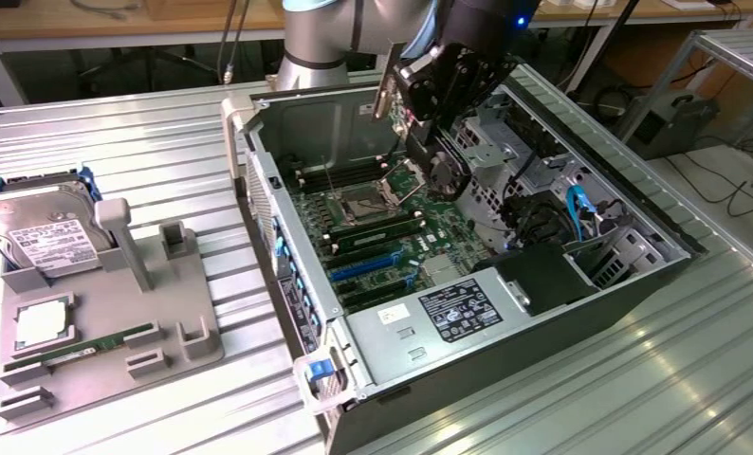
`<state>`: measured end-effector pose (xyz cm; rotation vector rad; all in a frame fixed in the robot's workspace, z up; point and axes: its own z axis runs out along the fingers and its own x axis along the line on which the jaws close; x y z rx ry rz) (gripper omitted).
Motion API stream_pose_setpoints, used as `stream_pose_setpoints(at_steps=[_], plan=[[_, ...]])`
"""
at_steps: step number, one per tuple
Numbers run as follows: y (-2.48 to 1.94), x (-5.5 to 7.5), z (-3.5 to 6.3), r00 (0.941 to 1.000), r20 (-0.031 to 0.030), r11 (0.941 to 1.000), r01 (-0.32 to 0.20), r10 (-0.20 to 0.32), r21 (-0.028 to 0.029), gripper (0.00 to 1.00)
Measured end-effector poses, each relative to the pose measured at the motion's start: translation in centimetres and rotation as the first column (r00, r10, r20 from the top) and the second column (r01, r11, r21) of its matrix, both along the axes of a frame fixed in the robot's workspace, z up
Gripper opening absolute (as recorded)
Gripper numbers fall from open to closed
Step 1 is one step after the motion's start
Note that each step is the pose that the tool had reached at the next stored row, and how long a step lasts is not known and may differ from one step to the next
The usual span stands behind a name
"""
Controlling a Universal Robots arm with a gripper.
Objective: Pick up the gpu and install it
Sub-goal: 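Insert the gpu into the slot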
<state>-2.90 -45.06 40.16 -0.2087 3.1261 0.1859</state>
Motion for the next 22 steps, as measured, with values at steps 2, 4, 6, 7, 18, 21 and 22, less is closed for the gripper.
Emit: stream_pose_setpoints(at_steps=[2,4,6,7,18,21,22], plan=[[0.0,0.0,-0.12,0.9993,0.0005,0.9993,-0.037,0.037,-0.0001,0.26],[0.0,0.0,-0.24,0.9972,0.0012,0.9972,-0.074,0.074,-0.0001,0.26],[0.0,0.0,-0.36,0.9921,0.0041,0.9922,-0.125,0.125,-0.0004,0.26],[0.0,0.0,-0.42,0.9879,0.0063,0.9879,-0.155,0.155,-0.0007,0.26],[0.0,0.0,-0.9,0.9241,0.0229,0.9244,-0.381,0.381,-0.0054,0.26],[0.0,0.0,-1.01,0.9019,0.0267,0.9023,-0.431,0.431,-0.0071,0.26],[0.0,0.0,-1.05,0.8929,0.028,0.8934,-0.449,0.449,-0.0077,0.26]])
